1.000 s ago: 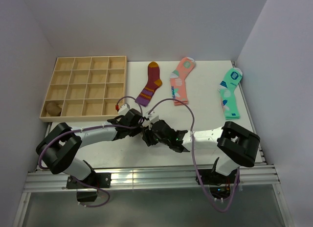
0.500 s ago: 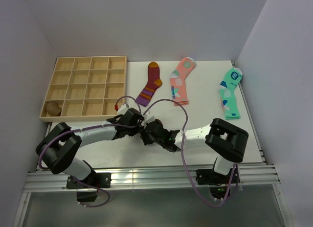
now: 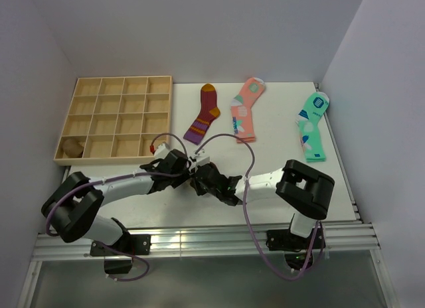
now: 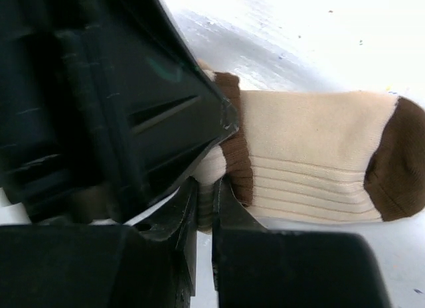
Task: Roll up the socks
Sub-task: Roll the sock at the center of the board.
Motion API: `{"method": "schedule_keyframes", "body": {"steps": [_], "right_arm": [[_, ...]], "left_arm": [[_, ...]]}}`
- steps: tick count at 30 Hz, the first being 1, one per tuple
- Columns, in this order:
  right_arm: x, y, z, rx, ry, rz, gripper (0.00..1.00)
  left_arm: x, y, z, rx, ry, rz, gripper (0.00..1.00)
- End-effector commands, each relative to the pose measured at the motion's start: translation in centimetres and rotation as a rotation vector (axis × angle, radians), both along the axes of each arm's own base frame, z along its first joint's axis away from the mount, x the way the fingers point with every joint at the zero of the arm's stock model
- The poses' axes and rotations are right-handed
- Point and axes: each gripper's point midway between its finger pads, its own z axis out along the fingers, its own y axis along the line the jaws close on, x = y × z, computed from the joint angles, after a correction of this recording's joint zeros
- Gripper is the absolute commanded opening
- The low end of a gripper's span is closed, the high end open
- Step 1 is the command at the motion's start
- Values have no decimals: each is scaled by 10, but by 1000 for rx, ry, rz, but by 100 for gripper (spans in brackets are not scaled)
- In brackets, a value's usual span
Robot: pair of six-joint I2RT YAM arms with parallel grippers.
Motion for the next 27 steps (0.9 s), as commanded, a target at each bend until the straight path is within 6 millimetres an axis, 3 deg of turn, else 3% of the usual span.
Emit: {"method": "schedule_keyframes", "body": {"steps": [1,3,4,7,13,27], "right_arm": [[-17,-31,-41,-56,169,-12,0],[-22,-31,-43,22,236,10,0],[-13,-38,-43,51,253,-15,0],[-10,-42,-45,136,335,-15,0],[-12,-42,-46,304,482,12,0],[-9,-57,-69,392,647,-47,0]], "left_arm": [[-6,7,12,-62,-26,43,54],[-4,13,21,-99,-75,79,63],[-5,15,25,-112,-92,88,69],[-2,19,40,-190,-178,115,77],[-4,11,52,-312,-283,69,77],[1,-8,26,-279,-283,-46,75]]}}
